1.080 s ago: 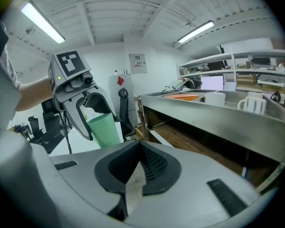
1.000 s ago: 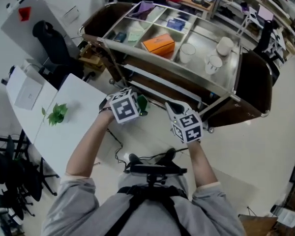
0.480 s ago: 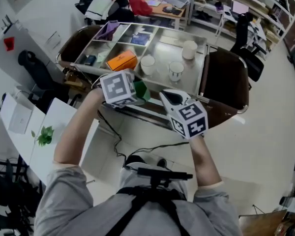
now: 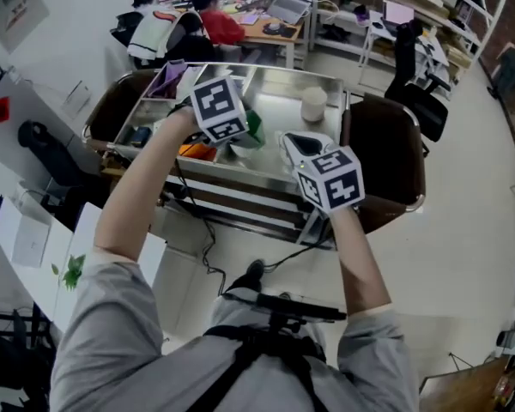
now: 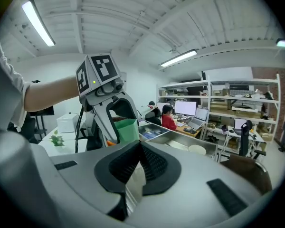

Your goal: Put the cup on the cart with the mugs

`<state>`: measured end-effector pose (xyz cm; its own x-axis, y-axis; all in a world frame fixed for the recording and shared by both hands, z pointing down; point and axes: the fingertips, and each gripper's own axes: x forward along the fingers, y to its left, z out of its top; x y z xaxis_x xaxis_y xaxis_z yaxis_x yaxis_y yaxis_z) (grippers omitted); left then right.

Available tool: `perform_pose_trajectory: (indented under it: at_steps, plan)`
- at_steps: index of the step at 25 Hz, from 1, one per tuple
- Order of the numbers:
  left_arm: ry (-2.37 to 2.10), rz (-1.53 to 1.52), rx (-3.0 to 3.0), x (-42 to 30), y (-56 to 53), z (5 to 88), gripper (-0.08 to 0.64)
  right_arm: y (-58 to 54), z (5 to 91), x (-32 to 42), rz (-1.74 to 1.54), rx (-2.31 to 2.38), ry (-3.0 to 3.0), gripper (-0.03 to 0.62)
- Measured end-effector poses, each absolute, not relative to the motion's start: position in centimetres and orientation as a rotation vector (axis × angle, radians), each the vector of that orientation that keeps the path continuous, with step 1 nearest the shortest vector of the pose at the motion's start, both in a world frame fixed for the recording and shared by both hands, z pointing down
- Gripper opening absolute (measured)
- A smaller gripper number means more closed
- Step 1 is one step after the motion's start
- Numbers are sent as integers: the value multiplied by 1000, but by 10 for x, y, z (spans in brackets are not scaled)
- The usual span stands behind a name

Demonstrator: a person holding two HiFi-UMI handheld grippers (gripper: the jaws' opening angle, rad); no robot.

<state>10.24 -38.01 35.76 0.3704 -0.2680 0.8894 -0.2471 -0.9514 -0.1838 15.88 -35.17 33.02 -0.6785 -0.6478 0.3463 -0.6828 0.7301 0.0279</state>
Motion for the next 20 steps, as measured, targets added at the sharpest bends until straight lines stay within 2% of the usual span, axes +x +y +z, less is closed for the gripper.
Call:
perform_pose_trajectory:
  at_steps: [11,20]
  plan:
    - [558,-1622,-2494,101,-531,388,330,-465,336,148,94,1167,-2469,8]
    - [485,-1678,-2520,105,-601,427,330,-527,359,148,185,1187,-2377,8]
